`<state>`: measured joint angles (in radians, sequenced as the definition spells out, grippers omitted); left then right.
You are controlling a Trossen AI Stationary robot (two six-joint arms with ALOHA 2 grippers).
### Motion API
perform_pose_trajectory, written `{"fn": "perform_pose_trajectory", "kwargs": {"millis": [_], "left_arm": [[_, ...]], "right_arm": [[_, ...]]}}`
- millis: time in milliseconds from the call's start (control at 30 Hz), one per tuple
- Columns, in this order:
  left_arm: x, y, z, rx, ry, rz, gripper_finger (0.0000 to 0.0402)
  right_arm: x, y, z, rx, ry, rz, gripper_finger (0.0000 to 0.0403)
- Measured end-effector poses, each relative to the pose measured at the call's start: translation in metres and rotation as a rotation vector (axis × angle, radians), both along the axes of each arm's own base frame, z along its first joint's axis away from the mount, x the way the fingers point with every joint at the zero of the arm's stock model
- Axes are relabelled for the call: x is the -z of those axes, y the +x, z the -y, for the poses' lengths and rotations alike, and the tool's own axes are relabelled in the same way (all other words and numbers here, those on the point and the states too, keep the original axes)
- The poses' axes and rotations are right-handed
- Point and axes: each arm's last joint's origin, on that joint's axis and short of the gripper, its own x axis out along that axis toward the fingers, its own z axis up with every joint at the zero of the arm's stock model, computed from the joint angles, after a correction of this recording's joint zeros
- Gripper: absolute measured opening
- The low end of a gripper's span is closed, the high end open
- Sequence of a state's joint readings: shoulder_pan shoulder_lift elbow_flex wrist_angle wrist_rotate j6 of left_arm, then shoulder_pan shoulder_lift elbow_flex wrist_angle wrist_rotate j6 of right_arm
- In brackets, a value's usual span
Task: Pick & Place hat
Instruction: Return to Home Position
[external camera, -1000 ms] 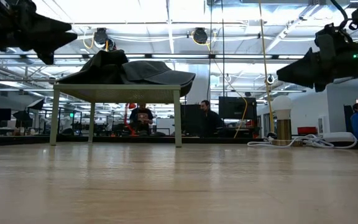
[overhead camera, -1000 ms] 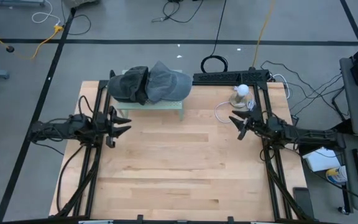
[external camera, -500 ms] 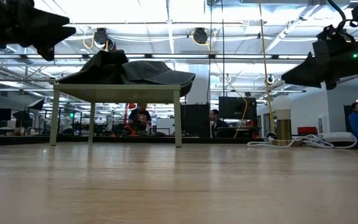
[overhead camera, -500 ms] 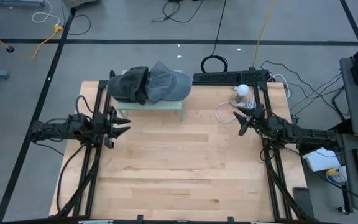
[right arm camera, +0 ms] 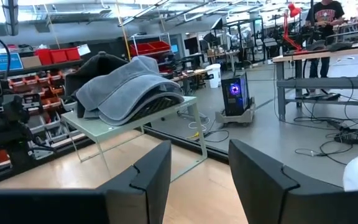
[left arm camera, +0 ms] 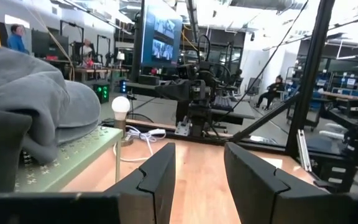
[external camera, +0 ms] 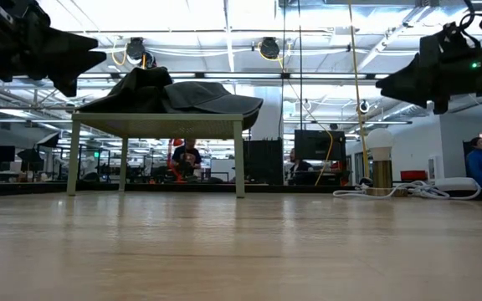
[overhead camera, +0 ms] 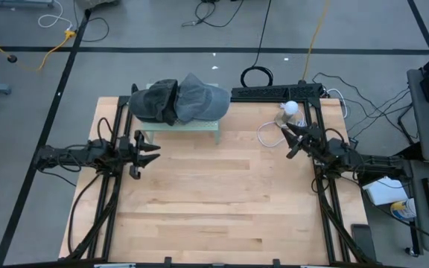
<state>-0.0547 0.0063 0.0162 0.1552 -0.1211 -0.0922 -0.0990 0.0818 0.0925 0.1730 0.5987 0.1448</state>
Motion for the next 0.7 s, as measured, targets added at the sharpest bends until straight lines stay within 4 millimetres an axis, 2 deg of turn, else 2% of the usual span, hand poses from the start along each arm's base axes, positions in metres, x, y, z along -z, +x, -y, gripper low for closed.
{"fn": "perform_pose_trajectory", "kwargs": {"millis": [167,700], "left_arm": [[0.0011,0.0002,-0.0001,0.009,-0.073,-0.007,0.0141],[0.0015,0.0002,-0.0001,0.008,-0.068,-0.011,0.0141]], "right_arm": [[-0.0006,-0.0001,0.0000,0.000,-0.001,0.007,0.0153],[0.0034,0.0006,0.0000,0.000,0.001,-0.006,0.0153]]}}
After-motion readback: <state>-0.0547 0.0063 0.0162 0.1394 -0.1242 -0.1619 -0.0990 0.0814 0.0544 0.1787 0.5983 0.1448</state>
